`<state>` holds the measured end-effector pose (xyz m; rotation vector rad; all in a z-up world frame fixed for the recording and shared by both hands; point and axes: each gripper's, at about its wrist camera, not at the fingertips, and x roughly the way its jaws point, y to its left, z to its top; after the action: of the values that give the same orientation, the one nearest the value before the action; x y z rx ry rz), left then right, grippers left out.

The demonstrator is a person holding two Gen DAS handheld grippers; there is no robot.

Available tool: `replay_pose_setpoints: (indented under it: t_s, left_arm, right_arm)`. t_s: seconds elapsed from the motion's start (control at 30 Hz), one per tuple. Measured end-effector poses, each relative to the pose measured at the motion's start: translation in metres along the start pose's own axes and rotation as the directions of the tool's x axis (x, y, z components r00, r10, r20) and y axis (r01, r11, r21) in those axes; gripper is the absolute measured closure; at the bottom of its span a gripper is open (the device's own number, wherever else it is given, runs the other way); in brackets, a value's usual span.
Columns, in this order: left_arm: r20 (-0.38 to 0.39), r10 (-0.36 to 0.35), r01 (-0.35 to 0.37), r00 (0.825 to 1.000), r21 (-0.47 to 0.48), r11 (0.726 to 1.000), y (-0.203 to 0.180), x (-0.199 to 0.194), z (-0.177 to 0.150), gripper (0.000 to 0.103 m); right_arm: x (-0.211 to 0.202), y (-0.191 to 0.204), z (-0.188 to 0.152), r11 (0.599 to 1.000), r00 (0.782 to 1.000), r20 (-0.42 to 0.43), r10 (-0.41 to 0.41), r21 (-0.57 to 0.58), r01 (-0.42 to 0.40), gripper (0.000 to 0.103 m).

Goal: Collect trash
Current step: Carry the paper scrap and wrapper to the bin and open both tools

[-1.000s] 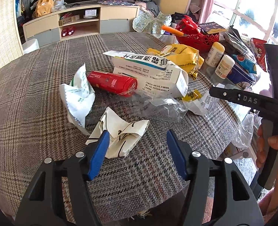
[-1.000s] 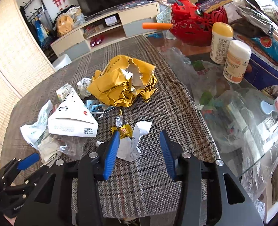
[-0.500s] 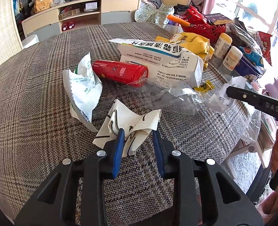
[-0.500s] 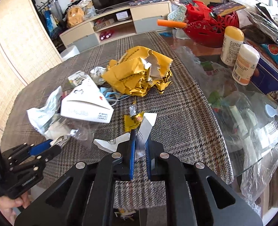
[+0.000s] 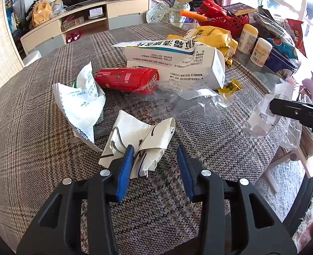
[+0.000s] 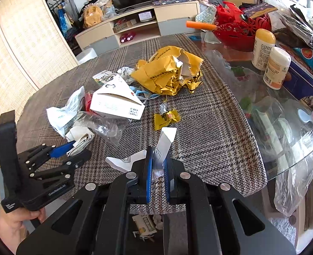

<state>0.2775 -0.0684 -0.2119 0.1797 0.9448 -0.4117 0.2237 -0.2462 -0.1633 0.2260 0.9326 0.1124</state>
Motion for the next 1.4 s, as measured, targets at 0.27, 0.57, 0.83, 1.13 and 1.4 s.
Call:
replay_pose_setpoints:
  t_s: [0.27,0.57,0.83,1.13,1.4]
  left_arm:
    - [0.001,0.018,-0.018,1.0,-0.068,0.998,0.017,-0.011,-0.003,0.094]
    - [-0.036,-0.08,0.071,0.996,-0.202,0.977,0.015,-0.06,-0.05,0.097]
    - [-0.024,-0.115,0.106,0.993,-0.225,0.969,-0.013,-0.097,-0.105,0.097]
    - [-0.056,-0.149,0.128,0.987,-0.272,0.954,-0.037,-0.083,-0.166,0.097]
    - [-0.09,-0.146,0.114,0.985,-0.29,0.95,-0.046,-0.045,-0.209,0.096]
  right_arm:
    - [-0.009,0.005,-0.007,1.0,1.0,-0.002,0.013,-0.007,-0.014,0.092]
    - [-0.035,0.017,-0.032,0.999,0.999,0.002,0.036,-0.026,-0.036,0.092]
    - [-0.051,0.029,-0.072,0.998,0.998,-0.01,0.055,-0.041,-0.055,0.092]
    - [-0.038,0.034,-0.122,0.998,0.997,-0.073,0.031,-0.046,-0.035,0.092]
    - [-0.001,0.036,-0.166,0.997,0.99,-0.135,-0.03,-0.069,0.021,0.092]
